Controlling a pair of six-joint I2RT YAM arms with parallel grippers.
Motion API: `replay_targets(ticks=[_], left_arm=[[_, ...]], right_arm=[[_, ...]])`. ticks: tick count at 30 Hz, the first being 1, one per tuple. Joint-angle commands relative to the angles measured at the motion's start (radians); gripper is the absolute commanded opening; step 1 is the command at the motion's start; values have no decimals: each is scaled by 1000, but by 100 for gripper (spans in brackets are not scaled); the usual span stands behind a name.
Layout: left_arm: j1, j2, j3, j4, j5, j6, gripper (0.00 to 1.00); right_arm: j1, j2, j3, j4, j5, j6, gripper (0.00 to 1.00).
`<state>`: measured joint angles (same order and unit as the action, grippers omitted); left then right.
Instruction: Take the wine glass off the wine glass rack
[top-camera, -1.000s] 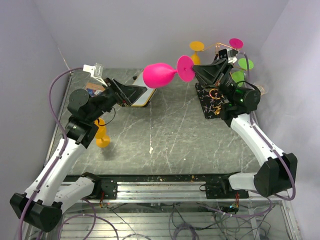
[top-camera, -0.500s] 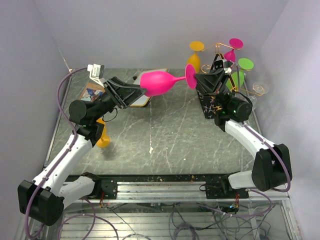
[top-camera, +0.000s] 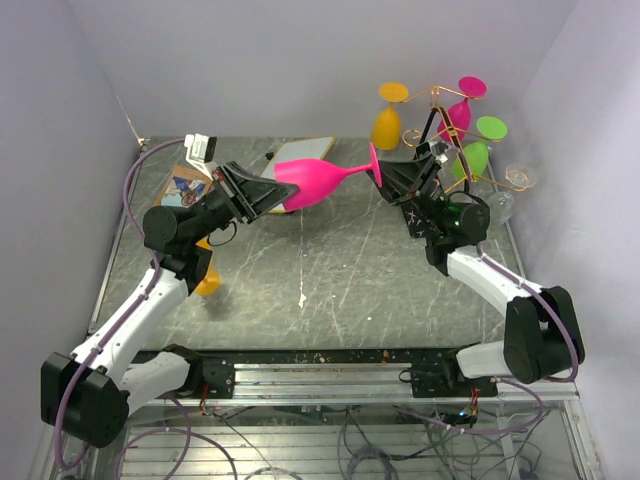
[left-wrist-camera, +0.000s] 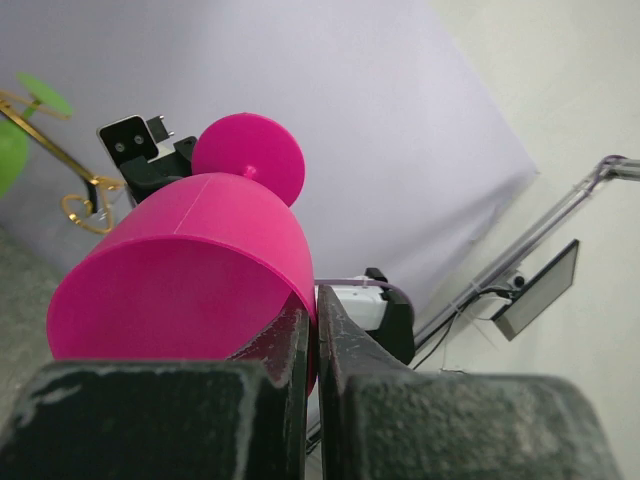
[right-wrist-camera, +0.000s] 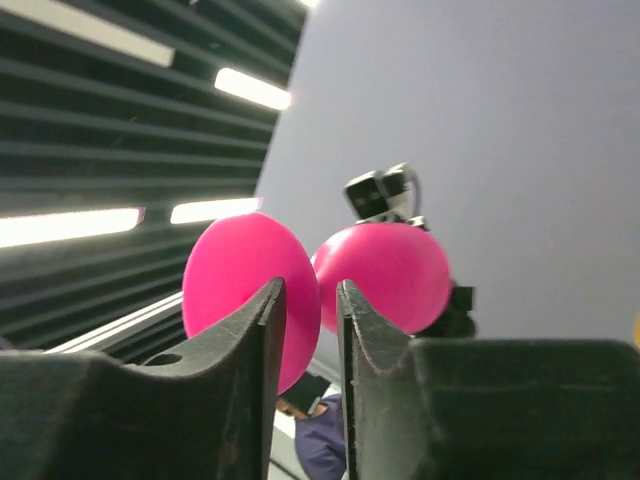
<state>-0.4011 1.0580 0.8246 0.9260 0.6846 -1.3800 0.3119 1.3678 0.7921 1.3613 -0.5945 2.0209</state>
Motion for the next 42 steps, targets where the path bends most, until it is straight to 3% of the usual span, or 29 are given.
replay_targets(ticks=[1, 7, 10, 14, 20, 25, 35, 42], left_arm=[[-3, -82, -25, -206, -3, 149, 7], [-4, -215, -25, -699, -113, 379, 7], [-4, -266, -35, -889, -158, 448, 7], [-5, -316, -22, -1139, -236, 529, 7], [-5, -317, 60, -1512, -345, 590, 7], [-5, -210, 195, -1739, -404, 663, 7], [-32, 44, 391, -1977, -560, 747, 7], [-164, 255, 503, -2062, -730, 761, 7]], right_arm=[[2, -55, -56, -193, -42, -240, 33], [-1, -142, -48, -622, -46, -643, 64], [0, -186, 32, -981, 17, -922, 73], [0, -227, 113, -1194, 90, -1192, 78], [-1, -289, 143, -1284, 146, -1390, 99], [0, -312, 135, -1316, 229, -1500, 100], [-1, -383, 149, -1400, 361, -1621, 100], [-1, -423, 109, -1389, 369, -1726, 100]])
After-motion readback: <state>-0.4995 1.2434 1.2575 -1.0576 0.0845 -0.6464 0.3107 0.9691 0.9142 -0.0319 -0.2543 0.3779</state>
